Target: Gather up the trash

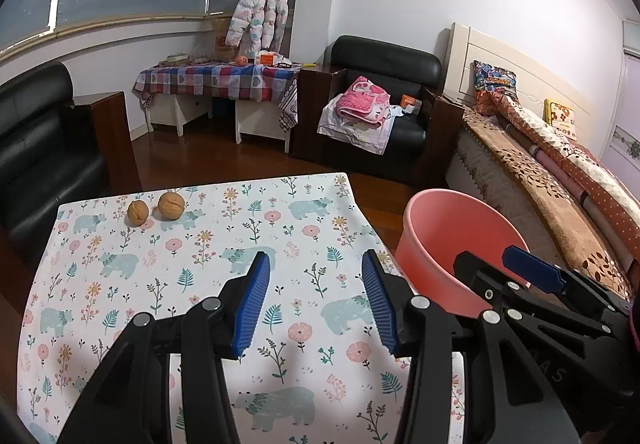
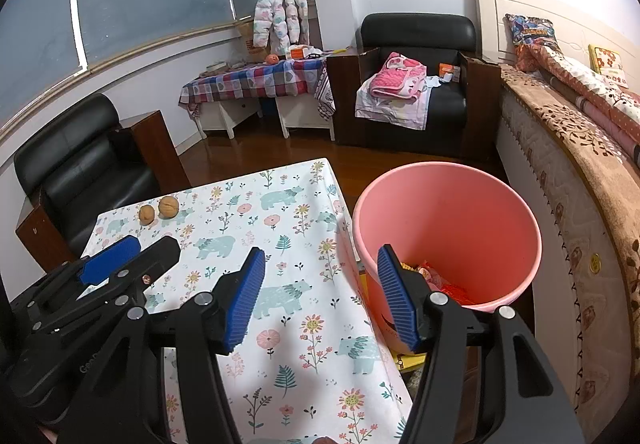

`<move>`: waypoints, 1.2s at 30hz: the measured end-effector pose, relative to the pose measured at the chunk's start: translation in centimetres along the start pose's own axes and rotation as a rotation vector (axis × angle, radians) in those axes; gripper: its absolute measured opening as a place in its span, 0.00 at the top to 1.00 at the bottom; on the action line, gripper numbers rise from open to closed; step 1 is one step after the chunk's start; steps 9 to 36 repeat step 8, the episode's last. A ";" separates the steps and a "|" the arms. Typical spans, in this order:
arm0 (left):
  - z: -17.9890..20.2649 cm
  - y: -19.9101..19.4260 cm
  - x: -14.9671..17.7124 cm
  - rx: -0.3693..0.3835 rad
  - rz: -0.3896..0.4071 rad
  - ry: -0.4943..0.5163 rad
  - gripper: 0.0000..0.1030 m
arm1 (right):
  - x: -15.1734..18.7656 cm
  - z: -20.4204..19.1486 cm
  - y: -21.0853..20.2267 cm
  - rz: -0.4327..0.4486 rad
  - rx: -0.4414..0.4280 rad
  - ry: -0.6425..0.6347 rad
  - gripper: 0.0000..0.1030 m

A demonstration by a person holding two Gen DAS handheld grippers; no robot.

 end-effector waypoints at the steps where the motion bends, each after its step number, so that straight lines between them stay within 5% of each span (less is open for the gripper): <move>1: 0.0 0.0 0.1 0.000 -0.006 -0.002 0.54 | 0.1 0.0 0.0 0.000 0.001 -0.001 0.43; 36: -0.1 0.2 0.2 0.002 -0.019 -0.010 0.54 | 0.3 0.0 0.1 -0.003 -0.002 0.000 0.43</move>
Point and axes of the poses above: each gripper's, at about its wrist camera, not at the fingertips, and y roughly the way its jaws point, z to its right, x to its underside, the point moved 10 cm from there along y, roughly the way its jaws point, and after that the axes turned 2 degrees about -z, right-handed, at the moved point
